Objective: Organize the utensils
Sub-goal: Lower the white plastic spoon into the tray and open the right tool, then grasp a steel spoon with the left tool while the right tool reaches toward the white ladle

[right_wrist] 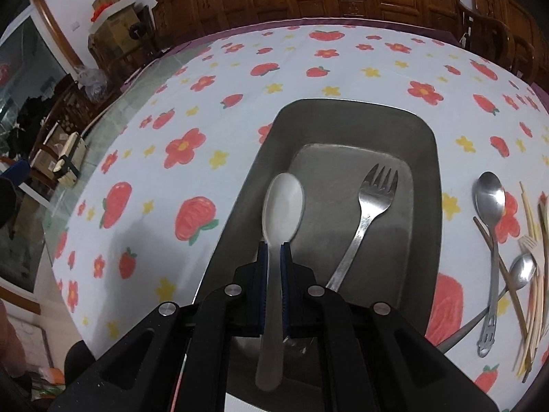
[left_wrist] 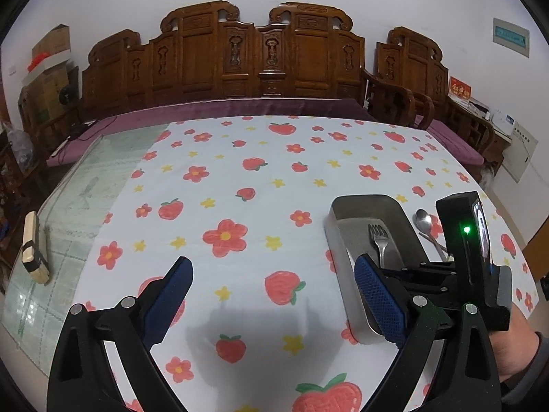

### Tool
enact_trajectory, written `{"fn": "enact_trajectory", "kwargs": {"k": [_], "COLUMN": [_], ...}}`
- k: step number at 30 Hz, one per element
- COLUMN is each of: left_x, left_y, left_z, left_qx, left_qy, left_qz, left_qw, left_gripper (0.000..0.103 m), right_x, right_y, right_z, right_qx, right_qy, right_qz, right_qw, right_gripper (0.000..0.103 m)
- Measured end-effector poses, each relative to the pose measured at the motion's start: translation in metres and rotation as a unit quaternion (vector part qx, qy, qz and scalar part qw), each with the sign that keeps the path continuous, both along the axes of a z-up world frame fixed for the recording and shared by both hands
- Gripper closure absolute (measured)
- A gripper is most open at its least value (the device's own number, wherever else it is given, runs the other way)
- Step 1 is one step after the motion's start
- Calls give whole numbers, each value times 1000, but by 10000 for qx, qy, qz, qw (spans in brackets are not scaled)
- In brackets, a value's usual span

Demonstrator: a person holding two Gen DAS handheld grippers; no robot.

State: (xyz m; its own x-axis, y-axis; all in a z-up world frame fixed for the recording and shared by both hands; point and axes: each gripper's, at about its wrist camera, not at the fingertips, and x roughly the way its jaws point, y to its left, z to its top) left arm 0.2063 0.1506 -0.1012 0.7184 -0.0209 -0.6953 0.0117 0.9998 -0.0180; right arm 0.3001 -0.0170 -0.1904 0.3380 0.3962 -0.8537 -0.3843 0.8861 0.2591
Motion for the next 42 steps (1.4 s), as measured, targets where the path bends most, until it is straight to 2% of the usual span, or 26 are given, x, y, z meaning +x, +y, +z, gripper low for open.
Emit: {"fn": "enact_trajectory", "kwargs": {"k": [6,12,18,24,28,31,40,42], "left_x": [0,-2,-5,-8,-6,-1,16,21], "left_y": [-5,-29,-66,-107,-135,-156,-221,-234], "left_z": [1,3,5,1,-5,-12,-38,-42], "left_qx": [22,44,67,22,-40,-88,111,142], "left_qy": [10,-13,-43,-1,72,140,265,299], "left_qz": [-26,-151,-348,-548,-694,-841,-1334,-1447], "left_qw": [10000,9999,9994,9985,9976,9963,9906,9889], "left_gripper": [11,11,11,11,11,11,12,17], "right_x": [-8,-29,-56,-73,-74,-71,-66,-66], "right_y": [-7,-43,-105,-182,-228,-255,-299,-305], "right_z": [11,41,72,84,80,72,39,33], "right_qx": [117,225,208,83,75,36,-86,-73], "right_qy": [-143,-569,-1014,-1160,-1128,-1089,-940,-901], "right_qz": [114,185,110,-214,-537,-724,-1075,-1107], "right_qw": [9998,9980,9946,9930,9921,9914,9897,9897], "right_gripper": [94,94,94,94,93,80,79,79]}}
